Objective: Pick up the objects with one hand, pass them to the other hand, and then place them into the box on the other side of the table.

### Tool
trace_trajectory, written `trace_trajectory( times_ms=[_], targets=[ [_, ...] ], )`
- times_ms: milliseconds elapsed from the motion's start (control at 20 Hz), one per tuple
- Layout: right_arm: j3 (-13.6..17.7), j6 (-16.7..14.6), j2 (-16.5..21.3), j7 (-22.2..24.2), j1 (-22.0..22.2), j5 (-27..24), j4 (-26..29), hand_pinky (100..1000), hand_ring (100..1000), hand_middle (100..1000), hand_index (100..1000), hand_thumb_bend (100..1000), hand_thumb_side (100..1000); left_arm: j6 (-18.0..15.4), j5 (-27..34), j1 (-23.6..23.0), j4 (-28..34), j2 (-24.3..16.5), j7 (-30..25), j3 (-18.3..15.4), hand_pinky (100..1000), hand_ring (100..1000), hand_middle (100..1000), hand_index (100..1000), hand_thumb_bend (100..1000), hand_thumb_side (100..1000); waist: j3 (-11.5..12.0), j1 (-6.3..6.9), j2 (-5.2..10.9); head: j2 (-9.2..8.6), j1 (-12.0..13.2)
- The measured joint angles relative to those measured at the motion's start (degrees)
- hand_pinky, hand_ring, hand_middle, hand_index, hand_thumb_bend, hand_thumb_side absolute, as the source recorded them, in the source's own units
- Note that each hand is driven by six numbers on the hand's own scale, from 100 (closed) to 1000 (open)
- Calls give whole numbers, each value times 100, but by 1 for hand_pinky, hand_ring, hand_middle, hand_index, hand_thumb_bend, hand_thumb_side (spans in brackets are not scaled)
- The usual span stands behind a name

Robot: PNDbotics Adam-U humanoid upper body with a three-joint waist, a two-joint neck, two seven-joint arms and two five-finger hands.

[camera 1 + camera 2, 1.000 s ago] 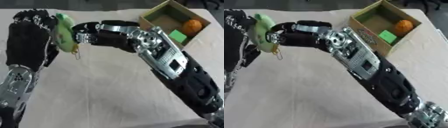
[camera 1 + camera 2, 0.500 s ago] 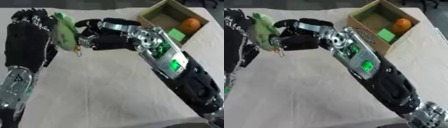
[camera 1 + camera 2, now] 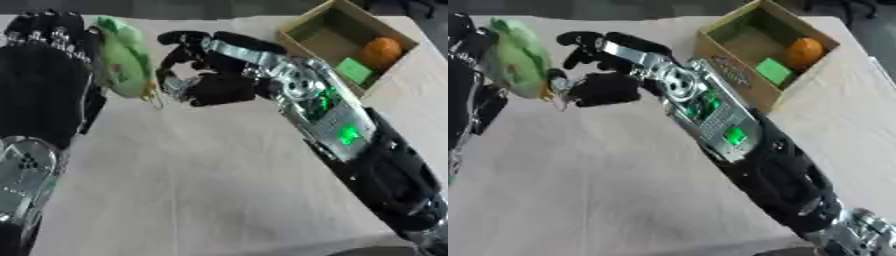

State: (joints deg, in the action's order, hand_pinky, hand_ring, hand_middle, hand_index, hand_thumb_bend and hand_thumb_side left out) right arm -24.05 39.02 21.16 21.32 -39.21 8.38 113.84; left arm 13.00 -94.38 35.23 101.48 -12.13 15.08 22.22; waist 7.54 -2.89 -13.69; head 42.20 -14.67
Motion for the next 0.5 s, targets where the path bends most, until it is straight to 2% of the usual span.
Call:
trace_trajectory(
  times_ms=[300, 500],
  targets=[
    [9, 391, -49, 143, 45, -247, 0, 1000, 995, 815, 1000, 100, 100, -20, -62, 0, 10, 2, 16, -14, 439, 468, 378, 484, 475, 100, 35, 0, -1, 1, -13],
    [30, 546, -75, 157, 43, -467, 0, 1000, 994, 814, 1000, 100, 100, -25, -84, 0, -11, 4, 20, -14, 439, 468, 379, 484, 478, 100, 56, 0, -2, 1, -35]
  ],
)
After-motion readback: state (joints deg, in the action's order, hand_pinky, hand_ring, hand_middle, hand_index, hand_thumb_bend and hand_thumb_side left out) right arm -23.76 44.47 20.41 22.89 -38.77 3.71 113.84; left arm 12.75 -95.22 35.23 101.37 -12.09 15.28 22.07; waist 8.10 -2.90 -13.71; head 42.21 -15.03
